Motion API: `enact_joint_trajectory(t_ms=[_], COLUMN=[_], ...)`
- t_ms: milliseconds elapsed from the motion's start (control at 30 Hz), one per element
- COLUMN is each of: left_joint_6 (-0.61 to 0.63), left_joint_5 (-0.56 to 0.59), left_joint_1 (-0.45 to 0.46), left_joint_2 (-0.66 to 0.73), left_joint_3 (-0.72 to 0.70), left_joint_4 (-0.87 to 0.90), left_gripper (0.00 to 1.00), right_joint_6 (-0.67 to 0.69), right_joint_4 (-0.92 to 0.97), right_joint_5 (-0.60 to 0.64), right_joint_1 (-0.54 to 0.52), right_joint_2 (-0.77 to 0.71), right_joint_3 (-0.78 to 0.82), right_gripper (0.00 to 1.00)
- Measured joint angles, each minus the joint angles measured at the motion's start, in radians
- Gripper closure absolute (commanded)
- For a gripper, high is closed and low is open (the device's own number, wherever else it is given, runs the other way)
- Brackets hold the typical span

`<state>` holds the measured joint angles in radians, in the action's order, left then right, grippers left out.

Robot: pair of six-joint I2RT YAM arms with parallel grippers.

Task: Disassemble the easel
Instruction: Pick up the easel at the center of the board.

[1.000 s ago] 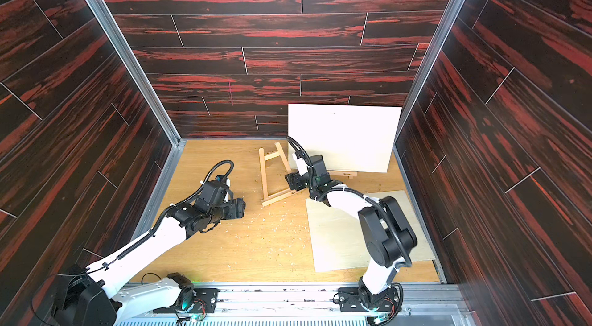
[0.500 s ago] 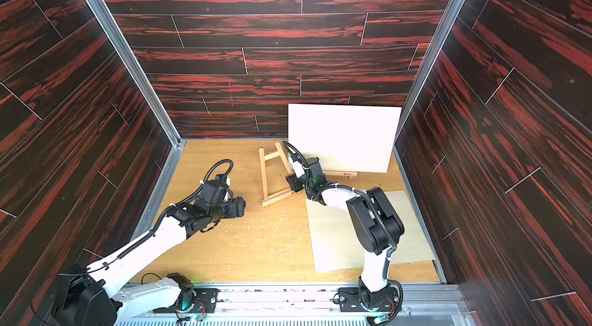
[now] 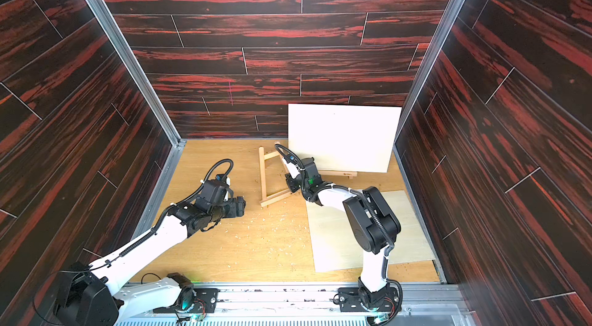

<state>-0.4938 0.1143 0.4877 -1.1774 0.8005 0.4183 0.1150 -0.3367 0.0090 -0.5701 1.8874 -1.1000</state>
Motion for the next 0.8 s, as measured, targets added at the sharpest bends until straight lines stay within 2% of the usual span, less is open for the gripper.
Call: enact_joint_trajectory(t_ms=[200, 333, 600, 800], left_joint_6=[0.000, -0.001, 0.003, 0.009], left_joint_5=[-0.011, -0.040, -0.150, -0.243], left_joint_1=[-0.037, -0.097, -0.245, -0.290], left_joint_2=[0.000, 0.018, 0.045, 0.018], left_joint_3=[0.000, 0.000, 0.002, 0.010], left_joint_4=[0.000, -0.001, -0.032, -0.071], left_gripper=[0.13, 0.12, 0.12, 0.12], right_joint_6=[0.040, 0.065, 0.096, 0.093], right_joint_4=[0.001, 0.018, 0.113, 0.175], right_joint_5=[0.017, 0.029, 0.032, 0.026], right_joint_1=[-0.022, -0.043, -0.117, -0.164], right_joint_2=[-0.001, -0.008, -0.106, -0.187], right_joint_3=[0.000, 0.000, 0.028, 0.058], right_gripper=[0.86, 0.86, 0.87, 0.88])
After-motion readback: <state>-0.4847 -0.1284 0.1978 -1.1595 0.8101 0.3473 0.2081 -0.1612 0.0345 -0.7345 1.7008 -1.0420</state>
